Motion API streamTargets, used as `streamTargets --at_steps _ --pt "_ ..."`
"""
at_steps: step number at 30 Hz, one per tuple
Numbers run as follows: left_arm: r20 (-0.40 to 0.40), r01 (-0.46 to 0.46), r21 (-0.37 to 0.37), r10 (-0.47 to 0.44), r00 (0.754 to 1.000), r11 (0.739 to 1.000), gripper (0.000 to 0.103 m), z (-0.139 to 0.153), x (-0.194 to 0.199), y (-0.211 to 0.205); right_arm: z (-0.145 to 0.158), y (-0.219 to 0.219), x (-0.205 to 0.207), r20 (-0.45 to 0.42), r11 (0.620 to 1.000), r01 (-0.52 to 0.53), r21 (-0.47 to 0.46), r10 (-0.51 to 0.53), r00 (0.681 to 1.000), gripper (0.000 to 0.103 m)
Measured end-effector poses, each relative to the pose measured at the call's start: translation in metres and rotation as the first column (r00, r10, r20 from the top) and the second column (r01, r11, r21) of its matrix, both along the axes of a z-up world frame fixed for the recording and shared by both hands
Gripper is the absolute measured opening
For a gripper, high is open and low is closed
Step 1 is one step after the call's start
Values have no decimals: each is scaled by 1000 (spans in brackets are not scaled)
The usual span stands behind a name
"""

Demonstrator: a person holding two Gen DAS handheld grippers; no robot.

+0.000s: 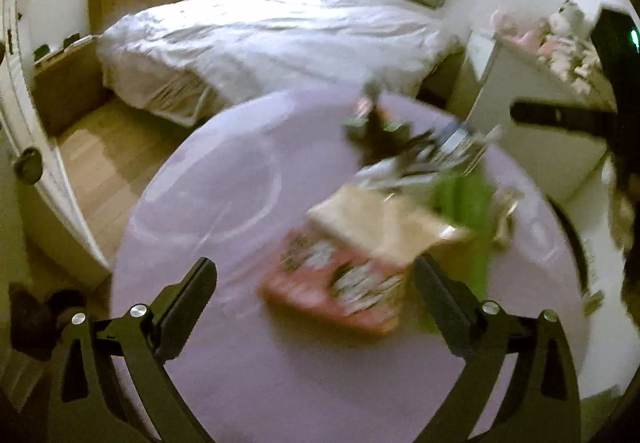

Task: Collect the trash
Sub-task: 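Grasp the green gum bottle with the right gripper while the left grasps the red milk carton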

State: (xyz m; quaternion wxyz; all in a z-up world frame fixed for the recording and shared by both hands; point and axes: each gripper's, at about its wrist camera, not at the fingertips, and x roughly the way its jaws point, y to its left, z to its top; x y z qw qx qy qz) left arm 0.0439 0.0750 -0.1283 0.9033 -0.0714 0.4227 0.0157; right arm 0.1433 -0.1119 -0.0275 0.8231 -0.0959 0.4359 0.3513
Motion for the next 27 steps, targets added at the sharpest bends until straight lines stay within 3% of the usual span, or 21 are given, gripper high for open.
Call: streamTargets --at_steps 3,8,12,19,24,27 --pt "-52 35 -16 -36 998 999 97 -16 0 8 -14 22 12 -16 1000 -4 -23 3 1000 70" --pt "-37 101 41 -99 994 994 98 -26 7 -2 -39 49 36 -36 996 23 -87 -26 999 65" --pt "-14 92 61 -92 996 994 98 -26 12 -5 -63 68 56 -75 991 28 -128 -38 996 63" --pt "-13 99 -12 -100 995 995 98 -31 20 15 -96 91 74 -99 976 -7 -217 -15 995 57" --pt "-21 99 -40 -100 995 994 98 -31 11 18 -101 94 78 -123 980 -35 -195 11 992 32" --pt "-13 118 -30 -118 993 993 97 -29 1 15 -96 94 70 -96 980 -39 -196 20 995 32"
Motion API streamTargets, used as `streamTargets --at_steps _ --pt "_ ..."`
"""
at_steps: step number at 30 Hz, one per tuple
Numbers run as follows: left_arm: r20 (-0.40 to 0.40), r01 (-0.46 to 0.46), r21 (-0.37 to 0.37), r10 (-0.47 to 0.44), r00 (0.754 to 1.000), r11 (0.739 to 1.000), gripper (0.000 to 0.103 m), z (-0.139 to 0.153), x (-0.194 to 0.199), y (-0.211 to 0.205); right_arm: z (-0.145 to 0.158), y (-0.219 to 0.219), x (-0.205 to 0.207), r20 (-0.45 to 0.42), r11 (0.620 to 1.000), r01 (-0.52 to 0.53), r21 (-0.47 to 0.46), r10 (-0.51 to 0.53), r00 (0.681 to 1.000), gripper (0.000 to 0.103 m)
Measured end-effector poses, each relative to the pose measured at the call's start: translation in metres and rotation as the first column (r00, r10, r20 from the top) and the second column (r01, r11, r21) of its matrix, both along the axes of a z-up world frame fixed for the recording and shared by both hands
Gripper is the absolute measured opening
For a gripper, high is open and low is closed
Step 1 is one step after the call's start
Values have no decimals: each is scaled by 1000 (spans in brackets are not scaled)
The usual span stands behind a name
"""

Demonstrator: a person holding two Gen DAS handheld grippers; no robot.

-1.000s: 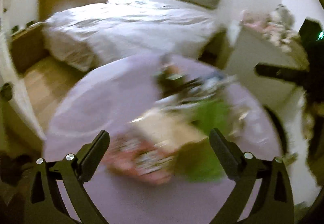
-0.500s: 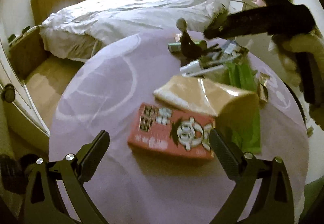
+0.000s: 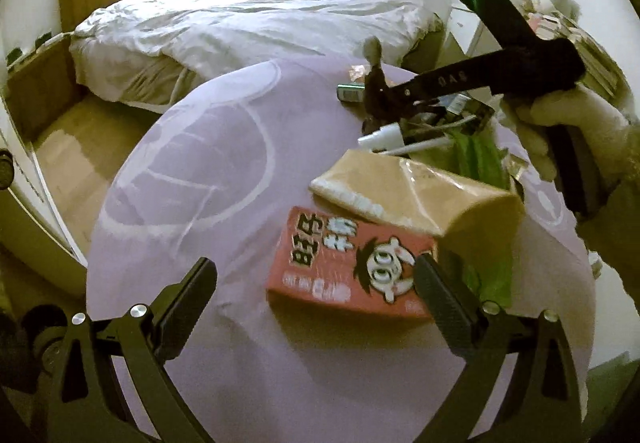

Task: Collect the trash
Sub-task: 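Grasp the green gum bottle with the right gripper while the left grasps the red milk carton, then carry both items to the black bin and open both grippers over it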

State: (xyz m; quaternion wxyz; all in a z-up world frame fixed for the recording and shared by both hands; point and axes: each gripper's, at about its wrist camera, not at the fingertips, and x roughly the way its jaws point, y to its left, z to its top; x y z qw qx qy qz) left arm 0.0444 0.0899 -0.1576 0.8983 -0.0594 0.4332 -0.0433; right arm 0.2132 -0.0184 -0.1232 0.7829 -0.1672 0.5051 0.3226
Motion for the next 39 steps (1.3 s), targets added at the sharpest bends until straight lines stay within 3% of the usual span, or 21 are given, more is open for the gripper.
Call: streamTargets --at_steps 9,16,21,32,36,39 --pt "8 7 26 -7 1000 1000 98 -1 -1 -8 44 -41 -35 22 986 34 165 -38 999 32" --pt "-4 39 74 -39 999 996 98 6 -1 -31 67 -69 -57 28 976 51 210 -58 998 32" --pt "-50 19 77 -15 999 997 98 -5 1 -33 70 -82 -69 21 974 51 221 -58 998 32" --pt "-12 -18 -51 18 1000 999 94 3 -4 -11 77 -117 -76 -24 950 89 299 -85 996 32" --pt "51 -2 -94 7 999 996 93 33 -9 -12 84 -136 -81 -40 935 103 341 -96 995 32" --pt "108 60 -119 -47 993 991 93 64 -3 -28 92 -155 -81 -49 922 123 368 -112 992 32"
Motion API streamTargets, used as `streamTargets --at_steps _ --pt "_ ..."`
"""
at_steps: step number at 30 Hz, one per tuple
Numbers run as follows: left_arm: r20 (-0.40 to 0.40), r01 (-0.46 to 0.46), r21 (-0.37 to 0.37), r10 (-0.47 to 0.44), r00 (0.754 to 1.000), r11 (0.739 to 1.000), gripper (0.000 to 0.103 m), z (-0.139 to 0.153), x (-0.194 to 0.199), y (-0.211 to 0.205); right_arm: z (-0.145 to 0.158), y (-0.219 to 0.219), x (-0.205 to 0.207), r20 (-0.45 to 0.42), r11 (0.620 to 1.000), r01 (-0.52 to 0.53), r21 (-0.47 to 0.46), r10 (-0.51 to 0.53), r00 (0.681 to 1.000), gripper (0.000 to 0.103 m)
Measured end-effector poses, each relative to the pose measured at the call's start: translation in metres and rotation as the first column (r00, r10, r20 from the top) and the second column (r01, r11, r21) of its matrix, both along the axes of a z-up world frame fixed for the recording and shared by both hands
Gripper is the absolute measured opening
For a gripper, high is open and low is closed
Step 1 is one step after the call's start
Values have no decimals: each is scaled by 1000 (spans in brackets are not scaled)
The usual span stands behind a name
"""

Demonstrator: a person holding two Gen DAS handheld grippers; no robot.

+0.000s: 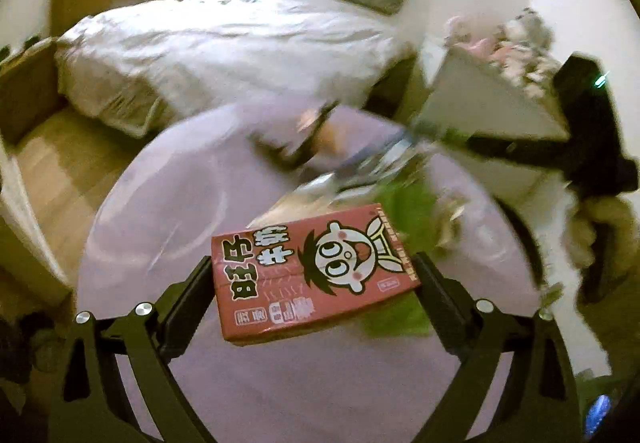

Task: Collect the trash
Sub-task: 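Carry both items to the black bin and open both grippers over it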

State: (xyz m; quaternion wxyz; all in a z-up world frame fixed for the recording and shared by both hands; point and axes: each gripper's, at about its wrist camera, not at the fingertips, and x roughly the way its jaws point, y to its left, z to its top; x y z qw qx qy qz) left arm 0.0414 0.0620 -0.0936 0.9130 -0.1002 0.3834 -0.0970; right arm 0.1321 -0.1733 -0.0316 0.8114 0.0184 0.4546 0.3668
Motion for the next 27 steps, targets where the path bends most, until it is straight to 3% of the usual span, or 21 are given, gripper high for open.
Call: streamTargets --at_steps 5,11,16,27 --pt "70 127 -55 -124 990 990 93 38 29 -47 18 -45 5 6 996 75 44 -75 997 32" --pt "118 294 -129 -279 953 947 93 52 84 -131 27 -133 23 7 967 248 67 -249 969 32" --pt "66 390 -200 -384 921 899 93 29 133 -207 7 -211 36 -32 915 401 43 -400 916 32" --pt "-88 511 -178 -531 843 841 93 -38 181 -335 -72 -304 53 -109 810 581 -80 -587 802 32"
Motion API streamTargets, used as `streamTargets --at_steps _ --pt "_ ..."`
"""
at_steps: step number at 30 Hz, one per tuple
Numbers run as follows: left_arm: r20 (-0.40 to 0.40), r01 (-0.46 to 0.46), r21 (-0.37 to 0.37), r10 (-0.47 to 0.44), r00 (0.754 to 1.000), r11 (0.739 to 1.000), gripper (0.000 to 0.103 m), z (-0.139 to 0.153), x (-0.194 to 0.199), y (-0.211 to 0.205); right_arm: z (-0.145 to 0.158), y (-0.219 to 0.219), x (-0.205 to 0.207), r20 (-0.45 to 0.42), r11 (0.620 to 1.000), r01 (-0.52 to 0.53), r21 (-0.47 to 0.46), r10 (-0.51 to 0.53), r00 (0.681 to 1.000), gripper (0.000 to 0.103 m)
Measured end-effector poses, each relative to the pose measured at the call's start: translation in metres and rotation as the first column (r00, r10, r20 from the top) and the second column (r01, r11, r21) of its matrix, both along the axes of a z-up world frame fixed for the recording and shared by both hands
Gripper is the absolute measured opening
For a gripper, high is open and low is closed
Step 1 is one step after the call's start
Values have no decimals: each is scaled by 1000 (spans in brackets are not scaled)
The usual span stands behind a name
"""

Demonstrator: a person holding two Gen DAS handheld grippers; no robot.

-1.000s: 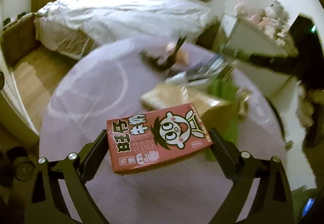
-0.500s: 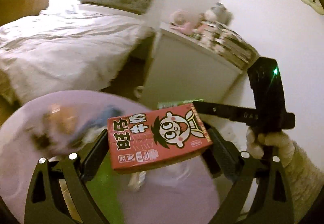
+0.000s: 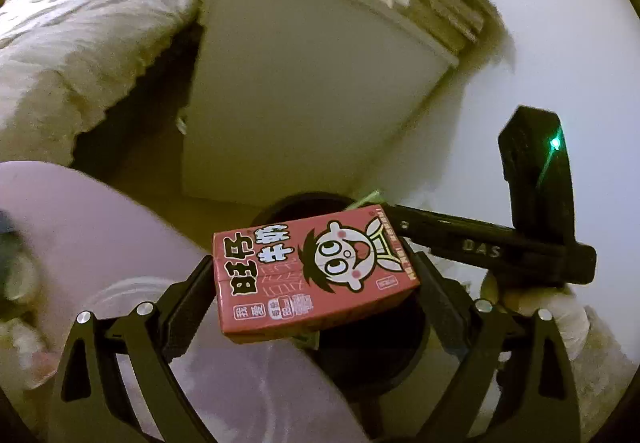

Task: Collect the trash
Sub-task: 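Carry both items to the black bin and open both grippers over it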

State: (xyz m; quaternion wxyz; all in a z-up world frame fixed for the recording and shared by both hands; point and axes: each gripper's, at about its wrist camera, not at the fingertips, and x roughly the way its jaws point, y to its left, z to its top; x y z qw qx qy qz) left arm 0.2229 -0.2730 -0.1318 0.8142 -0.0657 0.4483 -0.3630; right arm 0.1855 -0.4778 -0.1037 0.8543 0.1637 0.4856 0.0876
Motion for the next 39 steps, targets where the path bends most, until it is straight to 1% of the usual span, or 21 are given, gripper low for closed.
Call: streamTargets --at_steps 2,6,9,14,18,24,25,26,27,28,29,30,34,38,39 --pt "-16 21 12 -21 1000 1000 93 -7 1 -10 -12 -10 4 -18 1000 17 -8 -17 1000 32" --pt "-84 47 24 -44 995 999 93 -24 14 -30 -36 -27 11 -58 998 56 -20 -57 997 32" --pt "-97 60 68 -54 994 996 93 -32 20 -41 -53 -37 17 -87 996 86 -26 -88 992 32" --pt "-117 75 108 -62 991 991 93 -42 23 -47 -67 -49 23 -115 992 119 -33 -123 986 32" --pt "-124 88 113 -74 990 990 93 -44 25 -52 -78 -56 25 -136 991 133 -34 -136 981 32" --pt "-135 114 119 -98 986 986 93 -45 23 -59 -83 -62 25 -174 987 158 -23 -159 972 32" --pt "-140 114 119 -97 985 986 94 -45 23 -58 -82 -62 25 -179 986 163 -19 -164 970 32" --pt "-143 113 120 -95 985 986 94 -44 22 -57 -81 -63 24 -182 986 165 -7 -164 970 36" --pt "-144 110 122 -92 985 986 94 -43 21 -56 -77 -62 23 -175 986 169 -5 -167 970 45" --pt "-143 106 123 -88 986 987 94 -42 21 -55 -74 -64 21 -166 985 172 -9 -172 971 50" --pt "-139 101 124 -84 987 987 94 -40 20 -53 -70 -63 20 -157 984 176 -12 -176 972 57" --pt "-131 95 118 -79 988 988 95 -38 18 -50 -65 -62 20 -148 984 177 -6 -176 973 59" --pt "-96 82 98 -72 993 992 97 -24 8 -39 -47 -52 17 -115 986 168 -9 -168 979 60" --pt "-43 74 67 -71 997 995 97 -5 -6 -28 -15 -39 10 -43 987 160 0 -160 986 60" --pt "-29 72 59 -71 997 996 97 -1 -10 -25 -5 -33 8 -19 987 159 7 -159 987 62"
